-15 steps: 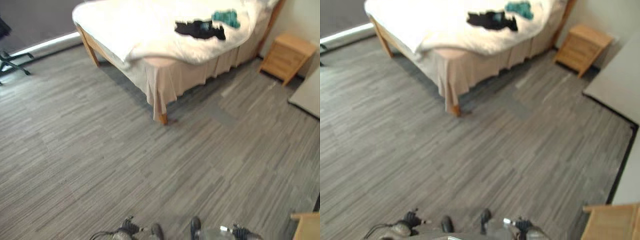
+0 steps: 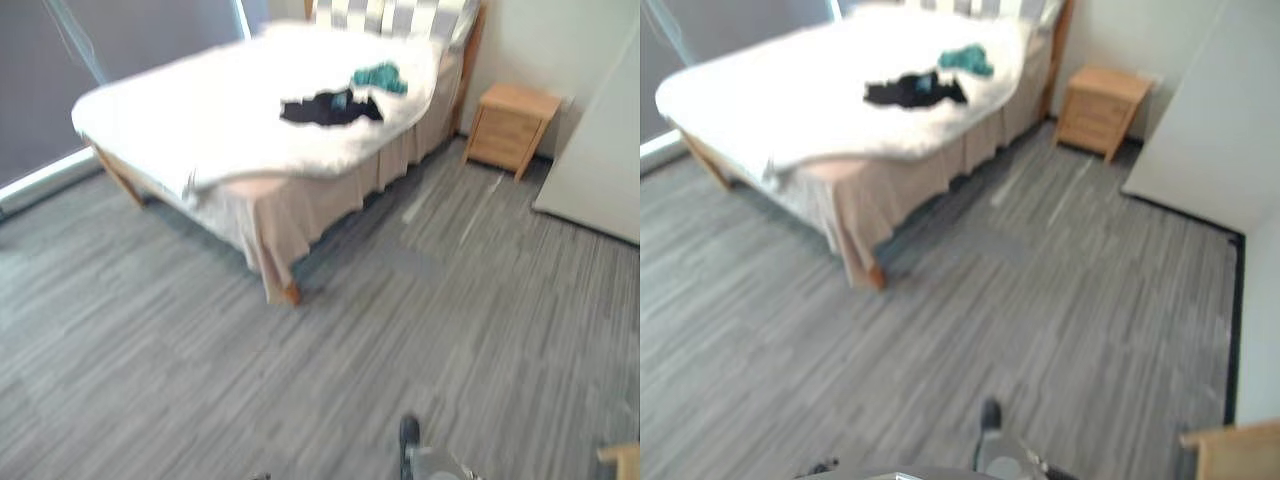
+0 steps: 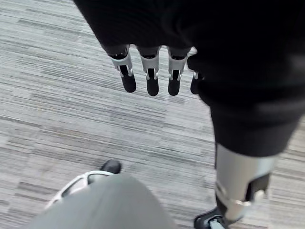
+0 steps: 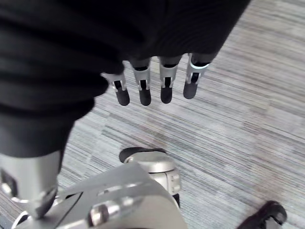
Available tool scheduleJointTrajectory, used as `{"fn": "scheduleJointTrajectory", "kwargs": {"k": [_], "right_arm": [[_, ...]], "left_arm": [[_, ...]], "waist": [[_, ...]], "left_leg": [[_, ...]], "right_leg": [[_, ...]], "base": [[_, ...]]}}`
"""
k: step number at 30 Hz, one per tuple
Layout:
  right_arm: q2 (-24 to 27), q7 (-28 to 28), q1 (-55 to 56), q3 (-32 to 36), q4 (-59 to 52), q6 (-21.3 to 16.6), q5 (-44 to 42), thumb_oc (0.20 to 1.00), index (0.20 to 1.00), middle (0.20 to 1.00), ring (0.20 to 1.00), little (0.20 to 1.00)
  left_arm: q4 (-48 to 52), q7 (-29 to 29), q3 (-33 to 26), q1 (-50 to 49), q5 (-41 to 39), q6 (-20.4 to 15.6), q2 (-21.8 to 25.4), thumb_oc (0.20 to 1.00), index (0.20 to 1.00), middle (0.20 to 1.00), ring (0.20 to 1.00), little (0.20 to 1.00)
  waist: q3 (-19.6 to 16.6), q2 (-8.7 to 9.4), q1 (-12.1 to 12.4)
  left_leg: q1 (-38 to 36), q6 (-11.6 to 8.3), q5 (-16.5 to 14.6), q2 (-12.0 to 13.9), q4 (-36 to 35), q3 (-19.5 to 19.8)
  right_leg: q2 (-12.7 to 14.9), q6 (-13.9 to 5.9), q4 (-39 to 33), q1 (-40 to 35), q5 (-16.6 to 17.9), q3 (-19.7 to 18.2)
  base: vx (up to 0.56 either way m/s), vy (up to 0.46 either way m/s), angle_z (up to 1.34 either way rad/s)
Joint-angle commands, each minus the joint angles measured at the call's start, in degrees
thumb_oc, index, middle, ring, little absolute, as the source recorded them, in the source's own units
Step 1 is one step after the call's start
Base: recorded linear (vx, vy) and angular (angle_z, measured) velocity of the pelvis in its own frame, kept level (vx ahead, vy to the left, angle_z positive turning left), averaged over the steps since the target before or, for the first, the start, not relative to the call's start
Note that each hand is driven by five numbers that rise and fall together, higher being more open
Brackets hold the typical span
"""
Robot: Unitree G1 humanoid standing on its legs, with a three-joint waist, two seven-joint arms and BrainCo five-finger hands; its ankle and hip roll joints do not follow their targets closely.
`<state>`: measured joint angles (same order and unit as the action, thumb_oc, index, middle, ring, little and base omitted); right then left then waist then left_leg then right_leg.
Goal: Tidy up the quilt and then pick up the clothes from the bed and put them into the laundry hamper.
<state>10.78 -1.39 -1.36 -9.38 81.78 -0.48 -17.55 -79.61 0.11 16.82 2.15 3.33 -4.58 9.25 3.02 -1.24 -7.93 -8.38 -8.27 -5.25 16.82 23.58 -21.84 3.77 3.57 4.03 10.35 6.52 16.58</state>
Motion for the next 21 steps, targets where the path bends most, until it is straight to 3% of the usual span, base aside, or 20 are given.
{"fn": "scheduleJointTrajectory", "kwargs": {"k": [1,2,4,6,7,8,9,10,11,13,14,15,16,17,18,19,20,21], "right_arm": [[0.2,-1.1,-5.7,-2.8,-0.1,-0.2,2.3,1.0,1.0,1.0,1.0,1.0],[0.2,-1.1,-5.7,-2.8,-0.1,-0.2,2.3,1.0,1.0,1.0,1.0,1.0],[0.6,-1.6,-7.2,-3.7,0.2,0.2,3.5,1.0,1.0,1.0,1.0,1.0],[0.5,-1.2,-7.8,-4.4,0.0,0.1,4.0,1.0,1.0,1.0,1.0,1.0],[0.5,-1.2,-7.8,-4.4,0.0,0.1,4.0,1.0,1.0,1.0,1.0,1.0],[0.5,-0.4,-7.2,-4.5,-0.5,-0.3,3.9,1.0,1.0,1.0,1.0,1.0],[0.5,-0.4,-7.1,-4.5,-0.5,-0.3,3.9,1.0,1.0,1.0,1.0,1.0],[0.3,-1.0,-7.5,-4.4,0.0,-0.2,4.9,1.0,1.0,1.0,1.0,1.0],[-0.3,-1.8,-7.5,-4.5,-0.1,-0.5,5.4,1.0,1.0,1.0,1.0,1.0],[-0.9,-2.0,-8.1,-4.6,-0.8,-0.2,5.7,1.0,1.0,1.0,1.0,1.0],[-1.4,-1.9,-8.9,-5.2,-1.1,-0.1,6.2,1.0,1.0,1.0,1.0,1.0],[-1.4,-1.9,-8.9,-5.2,-1.1,0.0,6.2,1.0,1.0,1.0,1.0,1.0],[-1.9,-2.0,-9.3,-5.3,-1.5,0.2,6.4,1.0,1.0,1.0,1.0,1.0],[-2.8,-1.7,-9.5,-6.5,-2.3,0.4,7.6,1.0,1.0,1.0,1.0,1.0],[-2.8,-1.8,-9.5,-6.5,-2.3,0.4,7.6,1.0,1.0,1.0,1.0,1.0],[-3.0,-1.7,-9.6,-7.3,-2.8,0.3,8.0,1.0,1.0,1.0,1.0,1.0],[-2.8,-1.5,-10.2,-8.0,-3.1,0.2,8.4,1.0,1.0,1.0,1.0,1.0],[-2.8,-1.5,-10.2,-8.0,-3.1,0.2,8.4,1.0,1.0,1.0,1.0,1.0]], "left_arm": [[1.1,3.0,0.7,6.8,-3.0,-1.1,-1.5,1.0,1.0,1.0,1.0,1.0],[1.0,3.0,0.7,6.8,-3.0,-1.1,-1.5,1.0,1.0,1.0,1.0,1.0],[2.0,3.5,0.9,7.7,-3.7,-1.6,-1.5,1.0,1.0,1.0,1.0,1.0],[2.3,3.4,1.2,7.9,-3.5,-2.3,-1.4,1.0,1.0,1.0,1.0,1.0],[2.3,3.5,1.2,7.9,-3.5,-2.3,-1.4,1.0,1.0,1.0,1.0,1.0],[2.3,3.1,1.4,7.3,-3.2,-2.4,-1.0,1.0,1.0,1.0,1.0,1.0],[2.3,3.1,1.4,7.3,-3.2,-2.4,-1.0,1.0,1.0,1.0,1.0,1.0],[0.6,2.8,0.9,6.7,-2.7,-1.9,-1.3,1.0,1.0,1.0,1.0,1.0],[0.0,3.3,1.1,6.0,-1.8,-1.7,-1.4,1.0,1.0,1.0,1.0,1.0],[-1.1,3.1,1.3,6.3,-0.8,-1.1,-0.9,1.0,1.0,1.0,1.0,1.0],[-1.6,3.3,1.4,6.6,-0.1,-0.6,-0.2,1.0,1.0,1.0,1.0,1.0],[-1.6,3.3,1.4,6.6,-0.1,-0.6,-0.2,1.0,1.0,1.0,1.0,1.0],[-1.6,3.5,1.6,6.9,0.2,-0.3,0.1,1.0,1.0,1.0,1.0,1.0],[-1.3,3.3,1.4,7.3,-0.2,-0.4,0.5,1.0,1.0,1.0,1.0,1.0],[-1.3,3.3,1.4,7.3,-0.2,-0.4,0.6,1.0,1.0,1.0,1.0,1.0],[-1.1,3.3,1.6,7.3,0.0,-0.6,0.5,1.0,1.0,1.0,1.0,1.0],[-0.7,3.6,2.3,7.8,1.3,-0.9,0.7,1.0,1.0,1.0,1.0,1.0],[-0.7,3.6,2.3,7.8,1.3,-0.9,0.7,1.0,1.0,1.0,1.0,1.0]], "waist": [[7.0,4.51,3.2],[7.0,4.39,3.2],[7.0,5.39,6.2],[5.8,4.29,8.9],[5.8,4.45,9.0],[4.4,3.97,10.7],[4.4,4.13,10.7],[3.2,3.68,10.1],[3.0,4.41,10.5],[4.4,4.32,9.8],[5.2,3.27,8.8],[5.1,3.21,8.9],[5.5,2.59,8.4],[6.0,2.66,7.7],[5.9,2.56,7.6],[5.9,2.82,7.3],[5.8,3.5,6.6],[5.8,3.5,6.6]], "left_leg": [[11.0,3.66,15.3,-2.0,22.8,9.3],[11.2,3.65,15.1,-1.8,23.0,9.4],[17.1,4.09,12.0,-5.6,16.6,8.7],[18.9,4.18,13.7,-9.0,-7.6,4.7],[18.6,4.25,14.1,-9.3,-8.3,4.5],[20.2,4.38,16.0,-10.8,-20.2,1.0],[19.9,4.42,16.1,-11.1,-20.5,0.9],[14.8,7.05,13.6,-12.1,-24.3,-0.7],[12.9,8.73,12.2,-13.9,-24.3,0.5],[8.1,10.58,9.8,-14.2,-26.6,-0.6],[5.1,10.99,9.6,-13.5,-28.1,-0.9],[5.3,10.97,9.7,-13.4,-28.1,-1.0],[4.0,10.95,9.4,-12.7,-28.6,-0.2],[2.2,10.45,8.5,-12.8,-28.6,2.5],[2.3,10.4,8.5,-12.6,-28.6,2.6],[1.6,9.88,8.0,-13.0,-28.6,4.2],[1.0,8.67,7.0,-13.4,-28.6,7.5],[1.0,8.67,7.0,-13.4,-28.6,7.5]], "right_leg": [[0.5,-1.21,-9.0,-9.4,0.5,-3.6],[0.4,-1.19,-8.9,-9.3,0.5,-3.5],[1.1,-2.29,-9.0,-12.7,-1.6,-5.8],[0.4,-4.45,-9.0,-17.2,-4.5,-6.7],[0.6,-4.51,-9.0,-17.2,-4.5,-6.8],[-0.9,-5.01,-9.0,-21.5,-7.1,-6.5],[-0.7,-5.1,-9.0,-21.7,-7.2,-6.4],[-2.1,-5.58,-6.2,-23.0,-8.7,-5.2],[-1.5,-7.04,1.0,-21.9,-6.2,-4.5],[3.2,-14.2,18.4,-14.3,3.0,-1.8],[5.4,-15.31,27.0,-9.1,6.8,-0.7],[5.3,-15.25,27.0,-8.8,6.9,-0.7],[7.0,-14.53,30.2,-6.0,7.3,0.1],[8.8,-12.28,25.2,-3.9,4.5,0.8],[8.6,-12.19,25.0,-4.0,4.6,0.9],[7.9,-11.21,18.5,-3.8,3.3,-0.8],[6.3,-10.44,4.2,-3.8,2.1,-7.2],[6.3,-10.44,4.2,-3.8,2.1,-7.2]], "base": [[0.4,-0.318,-0.37],[0.32,-0.026,-0.46],[0.53,0.074,-0.97],[0.7,0.16,-0.76],[0.68,0.142,-0.66],[0.45,0.077,-0.43],[0.82,0.162,0.04],[0.56,0.127,0.32],[0.66,0.165,0.34],[0.36,0.131,-0.33],[0.23,0.098,-0.82],[0.24,0.077,-0.71],[0.41,-0.059,0.07],[0.41,-0.061,0.71],[0.47,-0.169,1.28],[0.43,-0.248,1.56],[0.43,-0.244,1.55],[0.41,-0.245,1.74]]}}
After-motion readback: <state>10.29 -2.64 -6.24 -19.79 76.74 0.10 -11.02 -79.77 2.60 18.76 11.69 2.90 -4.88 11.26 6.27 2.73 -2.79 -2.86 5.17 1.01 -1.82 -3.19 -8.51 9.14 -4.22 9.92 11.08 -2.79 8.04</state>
